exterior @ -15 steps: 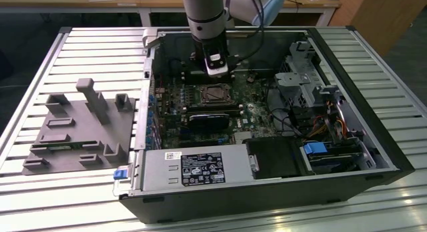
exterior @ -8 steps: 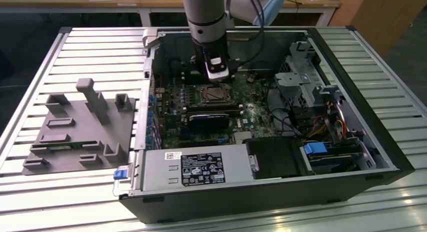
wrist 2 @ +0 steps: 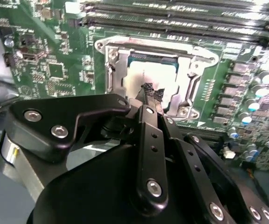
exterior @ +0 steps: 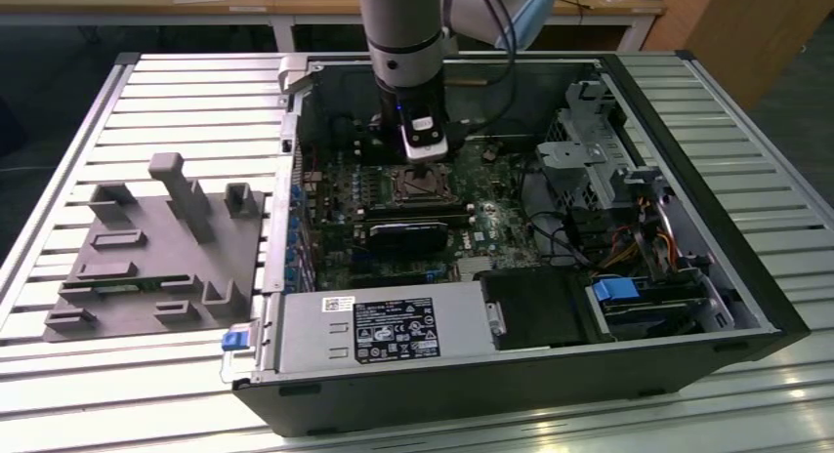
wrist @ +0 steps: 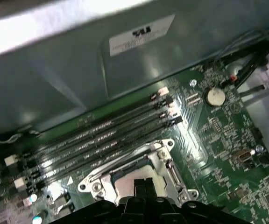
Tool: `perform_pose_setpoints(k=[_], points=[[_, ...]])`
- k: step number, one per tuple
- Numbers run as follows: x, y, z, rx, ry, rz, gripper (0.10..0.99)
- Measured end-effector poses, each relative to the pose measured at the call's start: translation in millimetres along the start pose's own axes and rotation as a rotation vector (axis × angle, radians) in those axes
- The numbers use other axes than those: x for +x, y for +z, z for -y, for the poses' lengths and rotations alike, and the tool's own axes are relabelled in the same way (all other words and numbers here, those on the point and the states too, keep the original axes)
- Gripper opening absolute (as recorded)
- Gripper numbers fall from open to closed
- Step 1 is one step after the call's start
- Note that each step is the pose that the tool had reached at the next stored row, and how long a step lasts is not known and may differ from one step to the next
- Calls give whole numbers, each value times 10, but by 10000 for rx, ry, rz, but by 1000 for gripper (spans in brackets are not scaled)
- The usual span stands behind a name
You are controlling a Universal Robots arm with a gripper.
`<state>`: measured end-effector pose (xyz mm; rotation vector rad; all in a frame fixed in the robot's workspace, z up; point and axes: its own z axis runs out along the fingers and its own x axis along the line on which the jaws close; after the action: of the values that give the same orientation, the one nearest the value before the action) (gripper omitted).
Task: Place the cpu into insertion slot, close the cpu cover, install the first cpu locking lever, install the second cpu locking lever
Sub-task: 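Install the first cpu locking lever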
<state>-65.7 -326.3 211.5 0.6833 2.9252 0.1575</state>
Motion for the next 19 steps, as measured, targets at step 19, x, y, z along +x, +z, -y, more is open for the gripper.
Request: perform_pose_setpoints(k=[19], points=[[-26,28,-9,489,-787,-203,106]])
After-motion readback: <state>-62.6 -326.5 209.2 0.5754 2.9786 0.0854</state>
